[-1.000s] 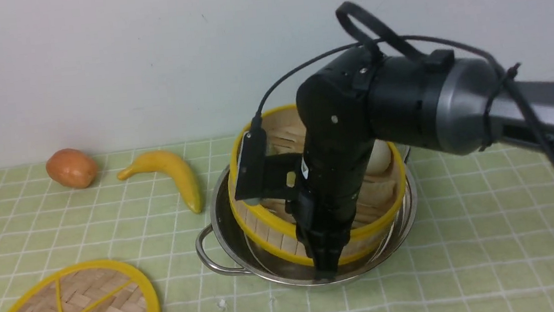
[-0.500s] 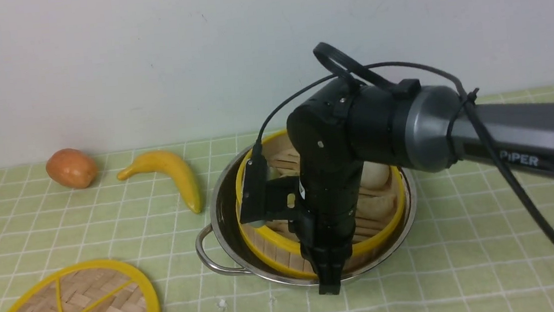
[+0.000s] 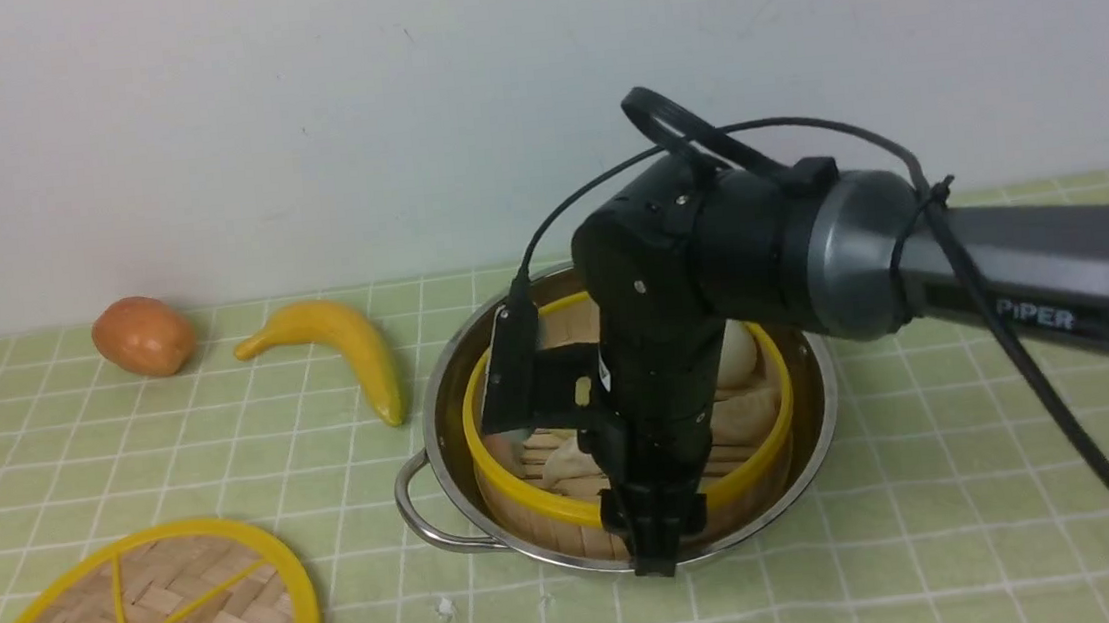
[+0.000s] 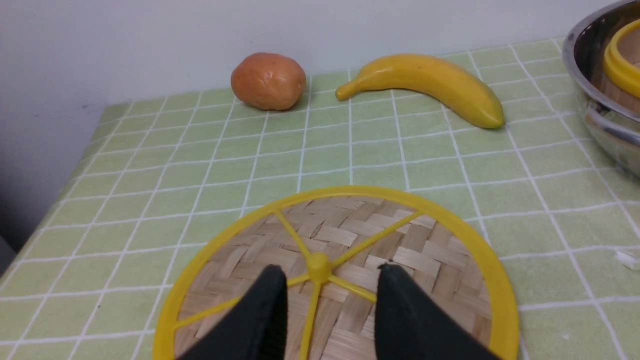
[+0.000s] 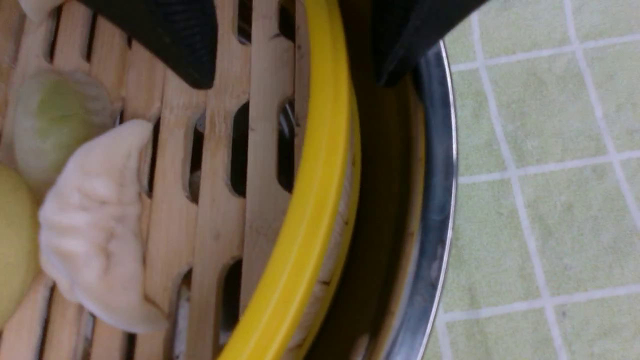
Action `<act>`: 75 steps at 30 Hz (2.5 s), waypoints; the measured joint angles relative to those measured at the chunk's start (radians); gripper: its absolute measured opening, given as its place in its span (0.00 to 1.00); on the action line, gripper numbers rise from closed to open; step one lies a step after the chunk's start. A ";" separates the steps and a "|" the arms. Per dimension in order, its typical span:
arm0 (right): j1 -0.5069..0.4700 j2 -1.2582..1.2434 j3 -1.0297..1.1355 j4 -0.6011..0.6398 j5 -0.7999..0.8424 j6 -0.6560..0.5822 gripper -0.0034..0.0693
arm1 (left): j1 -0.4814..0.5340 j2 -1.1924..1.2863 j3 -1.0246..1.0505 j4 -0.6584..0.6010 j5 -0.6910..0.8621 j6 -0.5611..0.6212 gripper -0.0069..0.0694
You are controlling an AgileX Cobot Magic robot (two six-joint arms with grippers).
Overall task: Place the steamer in the pot on the green tablecloth, and put the lid on the steamer.
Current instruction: 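Place the bamboo steamer basket of food into the steel pot with the right gripper, then grasp the bamboo steamer lid lying on the table by its centre knob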
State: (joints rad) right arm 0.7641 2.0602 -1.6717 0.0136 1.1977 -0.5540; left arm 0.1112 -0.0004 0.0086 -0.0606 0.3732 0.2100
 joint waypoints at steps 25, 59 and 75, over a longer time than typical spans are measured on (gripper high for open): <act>0.000 -0.382 -0.255 0.038 0.031 0.475 0.03 | 0.000 0.000 0.000 0.000 0.000 0.000 0.41; -0.394 -1.756 1.462 -0.121 -0.900 0.692 0.13 | 0.000 0.000 0.000 0.000 -0.001 0.000 0.41; -0.608 -2.055 1.664 -0.104 -0.834 0.752 0.19 | 0.000 0.000 0.000 0.000 -0.001 0.000 0.41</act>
State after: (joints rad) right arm 0.1564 0.0053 -0.0076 -0.0906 0.3641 0.1977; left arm 0.1112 -0.0004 0.0086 -0.0606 0.3723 0.2100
